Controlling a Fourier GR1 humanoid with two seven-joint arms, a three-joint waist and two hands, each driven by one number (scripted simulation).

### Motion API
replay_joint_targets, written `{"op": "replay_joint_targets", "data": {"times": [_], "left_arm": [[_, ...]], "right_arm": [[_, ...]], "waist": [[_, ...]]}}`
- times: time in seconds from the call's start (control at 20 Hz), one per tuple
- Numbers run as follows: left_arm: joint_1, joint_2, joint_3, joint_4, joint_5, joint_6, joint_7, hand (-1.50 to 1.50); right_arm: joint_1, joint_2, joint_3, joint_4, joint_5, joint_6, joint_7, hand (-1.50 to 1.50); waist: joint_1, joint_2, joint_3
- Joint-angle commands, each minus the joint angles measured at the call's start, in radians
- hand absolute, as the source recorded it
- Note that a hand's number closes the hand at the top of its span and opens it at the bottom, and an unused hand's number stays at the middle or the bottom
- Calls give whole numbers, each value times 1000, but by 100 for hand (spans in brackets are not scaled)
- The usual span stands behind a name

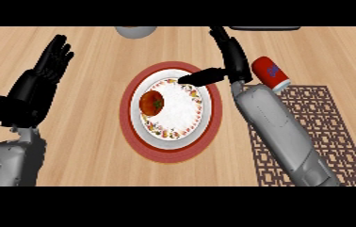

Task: Pick the tomato from the placemat and place it in the plate

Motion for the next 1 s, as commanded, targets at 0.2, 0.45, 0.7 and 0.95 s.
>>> {"op": "replay_joint_targets", "data": {"times": [0.2, 0.45, 0.7, 0.95], "left_arm": [[-3, -13, 10, 53, -20, 3, -54, 0], [-39, -20, 8, 99, -43, 9, -86, 0], [-71, -22, 6, 40, -22, 5, 15, 0], [-26, -26, 14, 78, -58, 13, -65, 0]], "right_arm": [[192, -187, -114, -128, -56, 229, -107, -150], [212, -276, -200, -48, -63, 367, -193, -150], [231, -320, -266, -16, -44, 462, -243, -150], [283, -353, -318, 14, 5, 468, -346, -150]], "waist": [[-8, 0, 0], [-6, 3, 0], [-3, 1, 0], [-3, 2, 0]]}}
